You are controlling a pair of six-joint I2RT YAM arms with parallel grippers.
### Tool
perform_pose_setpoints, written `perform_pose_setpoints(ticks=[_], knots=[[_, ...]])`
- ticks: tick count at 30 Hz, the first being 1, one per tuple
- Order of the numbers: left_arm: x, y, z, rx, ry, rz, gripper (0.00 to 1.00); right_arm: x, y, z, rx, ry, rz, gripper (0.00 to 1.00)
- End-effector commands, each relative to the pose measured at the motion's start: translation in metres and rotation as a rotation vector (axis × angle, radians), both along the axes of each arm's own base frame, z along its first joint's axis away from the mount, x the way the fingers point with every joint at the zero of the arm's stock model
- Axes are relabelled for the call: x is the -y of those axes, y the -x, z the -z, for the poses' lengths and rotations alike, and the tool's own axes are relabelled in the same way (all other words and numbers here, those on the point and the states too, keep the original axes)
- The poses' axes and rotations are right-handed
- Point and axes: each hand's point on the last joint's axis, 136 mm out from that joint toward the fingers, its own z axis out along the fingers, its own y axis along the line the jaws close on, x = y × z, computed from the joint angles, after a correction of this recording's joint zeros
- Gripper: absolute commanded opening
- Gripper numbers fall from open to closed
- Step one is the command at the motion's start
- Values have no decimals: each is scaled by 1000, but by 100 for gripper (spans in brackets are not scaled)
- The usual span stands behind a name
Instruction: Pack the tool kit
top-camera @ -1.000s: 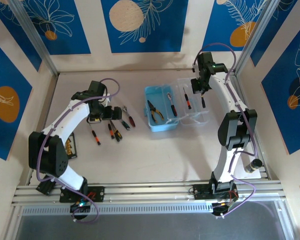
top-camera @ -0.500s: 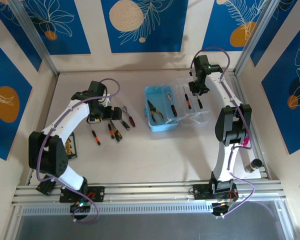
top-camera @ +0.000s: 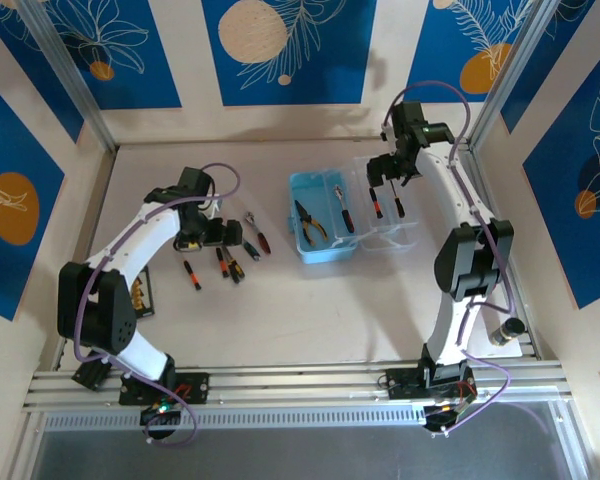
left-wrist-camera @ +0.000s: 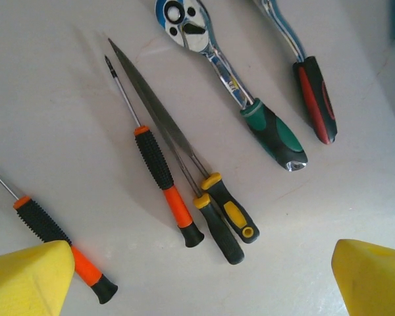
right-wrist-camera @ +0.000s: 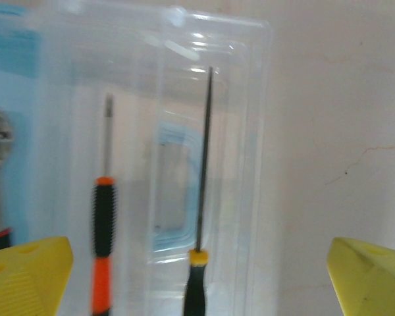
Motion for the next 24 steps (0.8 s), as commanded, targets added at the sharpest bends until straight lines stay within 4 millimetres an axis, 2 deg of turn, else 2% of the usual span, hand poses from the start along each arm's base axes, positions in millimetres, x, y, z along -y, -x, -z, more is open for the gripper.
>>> perform_pose_setpoints(ticks=[1, 5, 11, 14, 19, 24], knots=[[-4, 4, 13, -34, 12, -40, 100, -33, 30, -33, 42, -100, -59, 99], [-1, -2, 27, -37, 18, -63, 100, -56, 50, -29, 33, -133, -102, 99], [1, -37, 33, -6, -18, -78, 97, -69, 64, -16, -1, -175, -124, 99], [4, -56, 36, -1, -28, -97, 91, -70, 65, -10, -16, -180, -134, 99], [13, -86, 53, -13, -62, -111, 79, -73, 66, -6, -32, -189, -160, 99], [13, -97, 71, -57, -143, -124, 69, -71, 63, -5, -31, -214, -171, 99]])
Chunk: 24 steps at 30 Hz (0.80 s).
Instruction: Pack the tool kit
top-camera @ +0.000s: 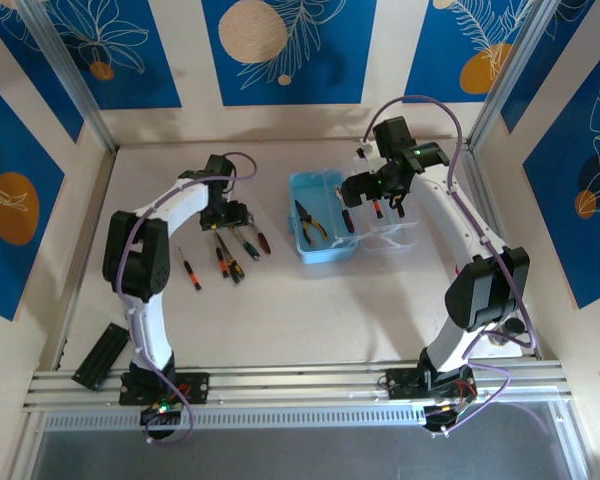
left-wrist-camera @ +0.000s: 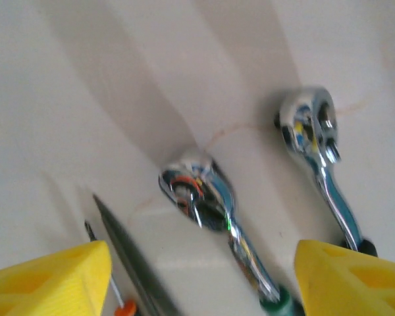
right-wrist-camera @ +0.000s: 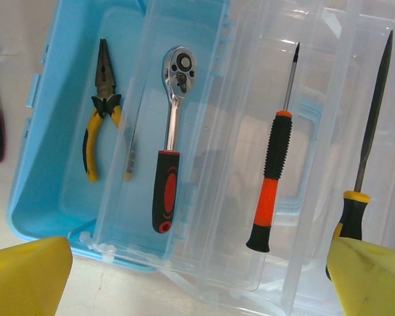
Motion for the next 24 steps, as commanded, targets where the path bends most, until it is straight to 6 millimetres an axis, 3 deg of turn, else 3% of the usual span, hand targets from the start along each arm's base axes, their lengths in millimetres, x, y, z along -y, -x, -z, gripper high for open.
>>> perform_pose_setpoints(ticks=[1, 17, 24], knots=[[-7, 0, 11, -50, -83, -24, 66, 0, -2, 4, -9, -42, -17, 99], [1, -5, 42, -132, -126, -15, 47, 6, -10, 19, -49, -86, 9, 99], [5, -9, 46, -133, -118, -5, 23, 6, -7, 18, -53, -68, 17, 99]])
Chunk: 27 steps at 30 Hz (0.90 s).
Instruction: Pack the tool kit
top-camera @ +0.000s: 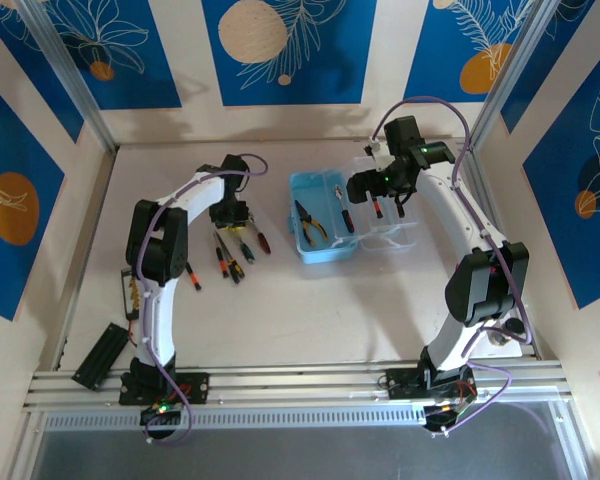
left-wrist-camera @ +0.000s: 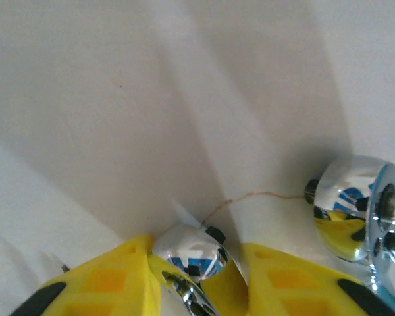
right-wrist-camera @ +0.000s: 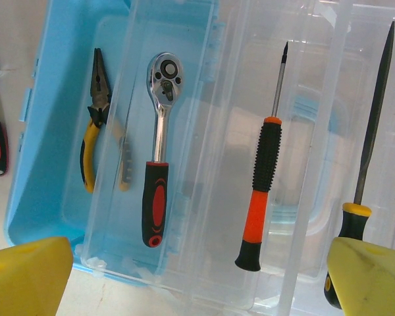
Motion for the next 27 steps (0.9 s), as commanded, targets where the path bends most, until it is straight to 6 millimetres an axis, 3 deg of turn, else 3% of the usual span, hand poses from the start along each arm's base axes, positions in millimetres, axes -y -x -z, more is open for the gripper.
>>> perform_pose_setpoints(ticks=[1, 7, 14, 18, 23, 27], knots=[[0, 5, 16, -44, -21, 12, 20, -3, 6, 7, -31, -4, -4, 99], [5, 5, 11, -53, 2, 38, 0, -5, 2, 5, -43, -7, 9, 99], [11, 8, 0, -79, 32, 58, 0, -11, -4, -2, -93, -6, 6, 99], [17, 13, -9, -104, 72, 68, 0, -20, 1, -21, -118, -9, -2, 99], [24, 12, -32, -51, 124, 96, 0, -42, 14, -33, -72, -46, -39, 99], [46, 2, -71, 60, 267, 121, 0, -80, 32, -30, -54, -184, -126, 99]])
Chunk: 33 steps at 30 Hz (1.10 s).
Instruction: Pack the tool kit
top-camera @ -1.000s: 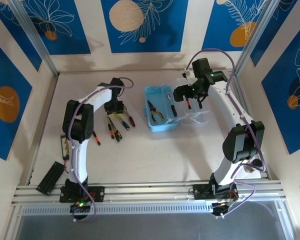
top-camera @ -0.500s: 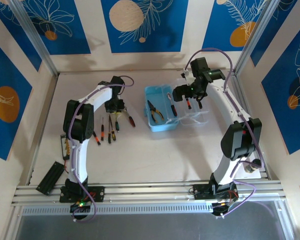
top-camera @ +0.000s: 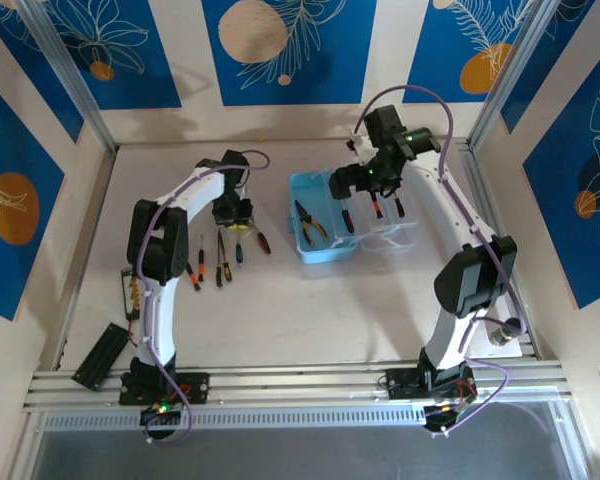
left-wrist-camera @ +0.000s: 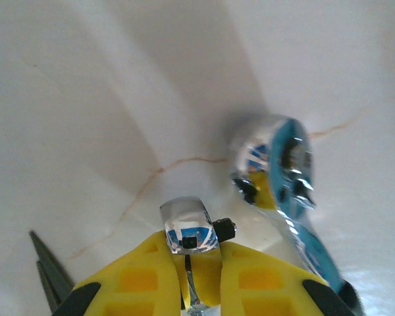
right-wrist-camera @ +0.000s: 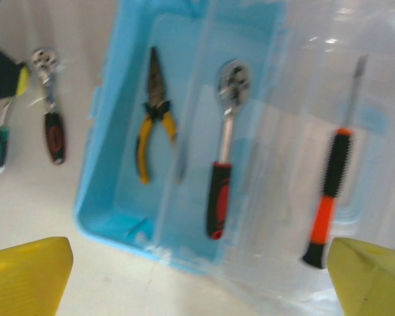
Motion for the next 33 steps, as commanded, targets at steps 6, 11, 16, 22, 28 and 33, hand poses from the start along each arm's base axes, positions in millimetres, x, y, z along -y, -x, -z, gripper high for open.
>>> perform_pose_setpoints(ticks=[6, 11, 16, 22, 28, 33], knots=[[64, -6, -128, 221, 438, 39, 0, -80, 37, -5, -52, -361, -117, 99], [98, -1, -167, 269, 613, 55, 0, -118, 38, -5, -75, -433, -167, 99], [121, 4, -184, 279, 769, 50, 0, -146, 37, 0, -71, -431, -187, 95], [131, 9, -198, 292, 848, 60, 0, -153, 25, 17, -87, -408, -150, 86], [135, 10, -208, 301, 893, 67, 0, -158, 17, 29, -110, -386, -139, 71], [136, 11, -212, 306, 906, 71, 0, -159, 13, 26, -98, -385, -135, 48]])
